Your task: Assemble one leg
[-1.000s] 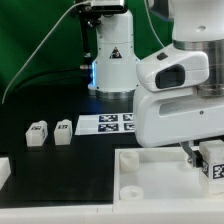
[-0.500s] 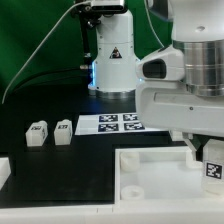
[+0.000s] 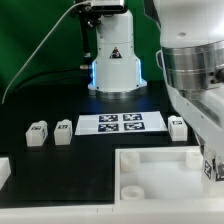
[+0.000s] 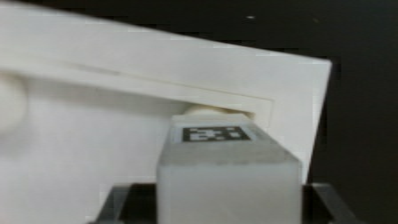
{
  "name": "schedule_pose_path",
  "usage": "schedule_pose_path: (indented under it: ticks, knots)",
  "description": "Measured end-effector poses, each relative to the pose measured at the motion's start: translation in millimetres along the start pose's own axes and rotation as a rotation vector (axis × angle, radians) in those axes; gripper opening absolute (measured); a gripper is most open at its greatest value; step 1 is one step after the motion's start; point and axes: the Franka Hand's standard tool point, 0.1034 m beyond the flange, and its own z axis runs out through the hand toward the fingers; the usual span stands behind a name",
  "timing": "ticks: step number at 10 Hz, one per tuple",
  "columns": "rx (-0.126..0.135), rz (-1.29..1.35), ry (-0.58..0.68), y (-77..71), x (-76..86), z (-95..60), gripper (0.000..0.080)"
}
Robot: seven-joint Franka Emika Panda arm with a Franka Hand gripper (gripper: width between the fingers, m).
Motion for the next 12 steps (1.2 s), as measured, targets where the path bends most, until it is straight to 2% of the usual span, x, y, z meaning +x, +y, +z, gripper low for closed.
schedule_pose_path:
  ticks: [3,4,5,6,9,11,12]
  knots:
    - [-0.001,-0.054,0.002,0.6,-2.2,0.6,0.0294]
    - [0.004,-0.112,0.011,0.5,-2.3,1.2,0.0410]
    - [0.031,-0.284,0.032,-0.4,-3.1,3.3,0.0548]
    - [0.058,-0.465,0.051,-0.5,-4.3,4.5,0.0617]
    - [0.048,-0.813,0.070,0.7,-3.9,4.8,0.0648]
    - [0.011,-1.180,0.112,0.5,-0.3,3.7,0.0649]
    - [0.000,-1.312,0.126,-0.4,-0.7,0.9,0.0649]
